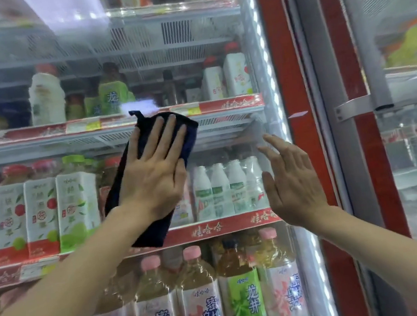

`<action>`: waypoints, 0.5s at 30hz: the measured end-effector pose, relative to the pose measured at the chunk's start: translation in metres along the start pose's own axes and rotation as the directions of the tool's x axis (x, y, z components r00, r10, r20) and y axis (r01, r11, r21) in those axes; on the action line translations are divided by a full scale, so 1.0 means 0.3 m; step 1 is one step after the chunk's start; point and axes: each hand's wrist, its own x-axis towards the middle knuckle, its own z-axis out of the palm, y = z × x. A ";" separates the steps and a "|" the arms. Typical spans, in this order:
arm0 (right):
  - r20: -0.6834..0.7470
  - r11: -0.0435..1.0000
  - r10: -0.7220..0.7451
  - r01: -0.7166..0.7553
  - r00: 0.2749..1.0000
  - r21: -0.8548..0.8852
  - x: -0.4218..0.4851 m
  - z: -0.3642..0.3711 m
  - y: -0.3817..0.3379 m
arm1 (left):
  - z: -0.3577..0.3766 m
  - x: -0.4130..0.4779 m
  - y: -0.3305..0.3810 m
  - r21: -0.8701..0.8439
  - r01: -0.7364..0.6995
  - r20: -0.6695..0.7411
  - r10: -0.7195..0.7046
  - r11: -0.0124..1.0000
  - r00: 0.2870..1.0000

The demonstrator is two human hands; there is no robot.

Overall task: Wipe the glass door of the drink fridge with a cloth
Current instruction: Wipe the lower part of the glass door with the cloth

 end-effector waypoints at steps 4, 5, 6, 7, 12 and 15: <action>-0.018 1.000 -0.016 0.016 1.000 0.017 -0.007 0.007 0.004 | 0.026 -0.027 0.110 -0.011 0.132 -0.046 -0.132 0.991 0.990; -0.023 1.000 -0.017 0.017 1.000 0.016 -0.010 0.006 0.004 | 0.030 -0.053 0.143 -0.020 0.144 -0.047 -0.145 0.989 0.988; -0.025 1.000 -0.017 0.017 1.000 0.015 -0.009 0.005 0.002 | 0.034 -0.083 0.183 -0.024 0.133 -0.043 -0.134 0.991 0.990; -0.024 1.000 -0.019 0.019 1.000 0.017 -0.011 0.004 0.000 | 0.035 -0.119 0.233 -0.026 0.097 -0.023 -0.097 0.995 0.995; -0.047 0.995 -0.051 0.055 0.998 0.080 0.002 -0.033 0.031 | 0.030 -0.208 0.300 -0.049 -0.285 0.055 0.287 0.957 0.956; -0.059 0.998 -0.012 0.016 0.998 0.065 0.013 -0.061 0.116 | 0.021 -0.035 0.194 -0.005 -0.326 0.038 0.326 0.945 0.945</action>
